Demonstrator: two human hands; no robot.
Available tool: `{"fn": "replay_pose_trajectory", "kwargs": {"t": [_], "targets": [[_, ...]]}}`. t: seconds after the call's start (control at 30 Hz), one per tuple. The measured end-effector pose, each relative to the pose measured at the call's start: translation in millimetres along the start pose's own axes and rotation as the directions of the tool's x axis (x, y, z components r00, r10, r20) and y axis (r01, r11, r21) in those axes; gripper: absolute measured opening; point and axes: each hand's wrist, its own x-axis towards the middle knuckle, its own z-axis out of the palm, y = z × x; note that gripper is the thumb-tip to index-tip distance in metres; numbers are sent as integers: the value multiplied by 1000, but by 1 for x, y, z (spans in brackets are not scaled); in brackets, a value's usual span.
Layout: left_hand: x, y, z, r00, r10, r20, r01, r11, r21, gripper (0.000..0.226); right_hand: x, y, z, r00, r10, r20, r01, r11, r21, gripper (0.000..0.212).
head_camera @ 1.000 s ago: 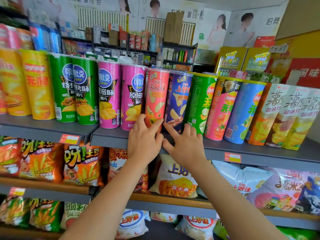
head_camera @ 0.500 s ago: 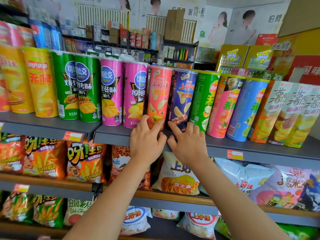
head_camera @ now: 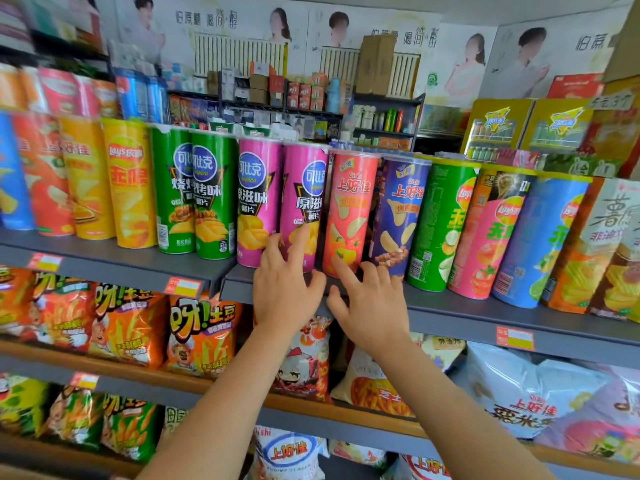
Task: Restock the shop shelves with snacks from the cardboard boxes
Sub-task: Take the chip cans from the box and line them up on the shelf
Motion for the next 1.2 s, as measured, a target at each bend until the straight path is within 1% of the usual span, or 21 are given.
{"fn": "replay_pose_trajectory", "kwargs": {"t": [0.1, 0.27, 0.33, 0.4, 0.47, 0.53, 0.6, 0.67, 0.73, 0.77, 0.83, 0.93, 1.0, 1.1, 1.2], "targets": [[1, -2, 3, 1000, -1, -21, 1, 1000, 8, 78, -1, 2, 6, 999, -9, -30, 8, 999, -43, 52], [-1, -4, 7, 998, 9, -56, -7, 999, 32, 75, -1, 2, 13, 997, -21, -74, 17, 998, -60, 51], [-1, -1, 5, 999, -9, -50, 11, 1000, 28, 75, -1, 1, 13, 996, -16, -89, 11, 998, -60, 51], [-1, 1, 1, 999, -27, -26, 27, 1000, -17, 74, 0, 0, 10, 995, 2, -99, -6, 999, -40, 50], [-4, -1, -4, 999, -40, -8, 39, 994, -100, 64, -3, -2, 6, 994, 7, -111, -8, 1000, -9, 45], [-10, -7, -14, 999, -41, -12, 39, 989, -145, 46, -5, -1, 3, 992, -5, -130, 11, 999, 44, 33], [-19, -10, -28, 999, -33, -22, 30, 993, -111, 33, -5, 2, 2, 988, -9, -152, 24, 995, 101, 26], [-28, -12, -40, 999, 36, -6, -36, 999, -4, 27, -6, 5, 3, 985, -9, -174, 34, 990, 139, 23], [-36, -13, -49, 992, 114, 57, -120, 986, 118, 29, -7, 7, 5, 979, -17, -203, 48, 988, 146, 21], [-40, -14, -50, 987, 130, 95, -143, 978, 153, 30, -9, 8, 6, 977, -22, -214, 54, 988, 142, 20], [-45, -13, -52, 981, 131, 141, -157, 969, 191, 33, -14, 10, 6, 969, -37, -244, 69, 990, 123, 18], [-51, -11, -48, 984, 100, 145, -132, 965, 227, 41, -25, 9, 9, 965, -19, -263, 56, 990, 133, 18], [-58, -10, -45, 980, 58, 191, -105, 963, 247, 52, -36, 4, 9, 977, 8, -212, 26, 987, 158, 24], [-70, -10, -44, 955, 36, 295, -110, 965, 240, 73, -50, -1, 5, 999, -20, -48, 26, 993, 119, 49], [-72, -10, -50, 939, 45, 340, -130, 964, 231, 82, -54, 0, -4, 998, -21, 55, 14, 992, 127, 63]]}}
